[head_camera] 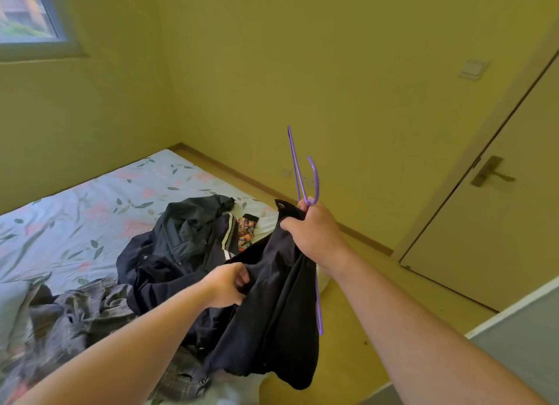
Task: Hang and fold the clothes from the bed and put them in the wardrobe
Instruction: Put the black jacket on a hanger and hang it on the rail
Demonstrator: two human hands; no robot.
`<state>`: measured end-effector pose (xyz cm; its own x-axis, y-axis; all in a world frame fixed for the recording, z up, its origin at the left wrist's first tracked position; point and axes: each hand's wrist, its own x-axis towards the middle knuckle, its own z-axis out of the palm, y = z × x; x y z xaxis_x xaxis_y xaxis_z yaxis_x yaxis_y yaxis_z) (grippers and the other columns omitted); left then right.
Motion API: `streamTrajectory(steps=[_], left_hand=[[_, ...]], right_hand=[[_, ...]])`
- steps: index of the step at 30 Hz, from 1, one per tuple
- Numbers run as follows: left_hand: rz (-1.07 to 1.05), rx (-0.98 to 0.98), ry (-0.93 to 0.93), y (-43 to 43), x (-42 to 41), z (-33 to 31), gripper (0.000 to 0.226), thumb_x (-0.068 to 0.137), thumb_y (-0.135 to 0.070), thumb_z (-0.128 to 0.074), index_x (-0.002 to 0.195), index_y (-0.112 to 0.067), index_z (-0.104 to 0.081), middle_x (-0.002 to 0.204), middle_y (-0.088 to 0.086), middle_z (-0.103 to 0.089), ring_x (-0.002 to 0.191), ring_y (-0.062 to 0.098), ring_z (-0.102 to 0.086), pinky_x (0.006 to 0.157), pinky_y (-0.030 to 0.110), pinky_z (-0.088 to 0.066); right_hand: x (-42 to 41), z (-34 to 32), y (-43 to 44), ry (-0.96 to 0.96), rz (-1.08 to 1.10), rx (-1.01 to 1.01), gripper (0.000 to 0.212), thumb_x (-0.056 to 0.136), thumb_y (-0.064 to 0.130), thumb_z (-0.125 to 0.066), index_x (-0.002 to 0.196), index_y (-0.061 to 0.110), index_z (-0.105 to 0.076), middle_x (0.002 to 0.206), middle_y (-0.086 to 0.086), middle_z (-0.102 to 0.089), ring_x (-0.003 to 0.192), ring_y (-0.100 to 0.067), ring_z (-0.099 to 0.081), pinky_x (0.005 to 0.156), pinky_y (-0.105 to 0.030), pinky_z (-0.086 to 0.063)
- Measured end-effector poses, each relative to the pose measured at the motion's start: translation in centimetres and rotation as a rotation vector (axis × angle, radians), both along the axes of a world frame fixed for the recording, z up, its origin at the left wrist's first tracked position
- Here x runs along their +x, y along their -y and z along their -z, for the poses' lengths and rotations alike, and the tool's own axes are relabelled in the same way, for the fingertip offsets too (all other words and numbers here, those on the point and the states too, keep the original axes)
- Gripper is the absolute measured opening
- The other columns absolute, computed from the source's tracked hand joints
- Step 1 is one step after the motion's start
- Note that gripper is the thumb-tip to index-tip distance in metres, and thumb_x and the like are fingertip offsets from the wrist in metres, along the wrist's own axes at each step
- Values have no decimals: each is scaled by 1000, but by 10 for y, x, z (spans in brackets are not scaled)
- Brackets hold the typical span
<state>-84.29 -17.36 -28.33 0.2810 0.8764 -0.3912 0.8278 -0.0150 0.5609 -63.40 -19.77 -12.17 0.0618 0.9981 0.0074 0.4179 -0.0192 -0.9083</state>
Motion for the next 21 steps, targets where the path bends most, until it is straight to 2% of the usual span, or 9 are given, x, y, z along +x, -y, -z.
streamTrajectory(steps=[4, 5, 7, 8, 11, 13, 15, 18, 21], left_hand=[[-24, 107, 9, 5, 23, 24, 48, 76, -41, -76, 117, -29, -54, 112, -10, -57, 102, 16, -58, 82, 27, -47], [-46, 140, 14, 4, 30, 27, 43, 82, -41, -73, 118, -27, -56, 114, -7, -58, 105, 19, -58, 85, 30, -48], [-116, 189, 47, -2, 39, 30, 15, 98, -31, -60, 110, -22, -59, 110, 0, -64, 106, 25, -62, 85, 32, -48], [-133, 185, 53, -5, 41, 31, 9, 103, -26, -53, 106, -20, -60, 109, 2, -66, 108, 27, -63, 86, 31, -47], [-175, 199, 33, -14, 41, 27, 23, 108, -21, -41, 111, -10, -60, 105, 7, -65, 111, 32, -62, 92, 36, -46], [-297, 227, 108, -21, 40, 12, 28, 108, -27, -39, 109, -9, -60, 88, 2, -58, 105, 35, -63, 84, 37, -45], [-332, 253, 155, -27, 40, -16, 29, 108, -31, -38, 104, -10, -59, 85, 0, -55, 99, 33, -62, 78, 34, -42], [-167, 307, 173, -34, 40, -74, 35, 107, -37, -43, 92, -10, -59, 83, 1, -63, 86, 27, -63, 77, 39, -49], [-59, 305, 289, -31, 41, -136, 12, 91, -38, -64, 86, -28, -59, 73, -8, -65, 63, 13, -58, 62, 34, -48]], right_hand=[[7, -3, 1, -34, 14, 17, 31, 83, 13, -66, 81, 27, -39, 75, 6, -43, 43, 2, -43, 39, -11, -30], [10, -3, 2, -52, 24, 18, 32, 83, 13, -66, 79, 27, -38, 72, 6, -42, 42, -1, -41, 39, -11, -30], [17, -3, 4, -57, 51, 10, 34, 82, 14, -65, 77, 30, -35, 68, 6, -41, 40, -4, -36, 38, -14, -29], [21, -2, 4, -40, 69, 7, 35, 83, 15, -64, 77, 31, -34, 67, 6, -41, 41, -5, -36, 39, -15, -29], [36, 2, 5, 47, 126, -18, 27, 86, 19, -63, 85, 29, -39, 73, 6, -45, 49, -7, -39, 41, -18, -31], [46, 4, 6, 91, 152, -58, 24, 88, 22, -64, 98, 27, -42, 78, 7, -48, 53, -10, -42, 41, -18, -32], [56, 8, 7, 161, 161, -88, 31, 89, 23, -64, 110, 26, -40, 82, 8, -49, 54, -10, -46, 39, -16, -31], [65, 16, 8, 255, 153, -104, 34, 88, 21, -65, 110, 25, -39, 85, 5, -50, 58, -8, -49, 38, -17, -32], [68, 26, 8, 361, 135, -96, 34, 87, 14, -64, 109, 22, -39, 112, 1, -41, 72, -8, -51, 49, -21, -36]])
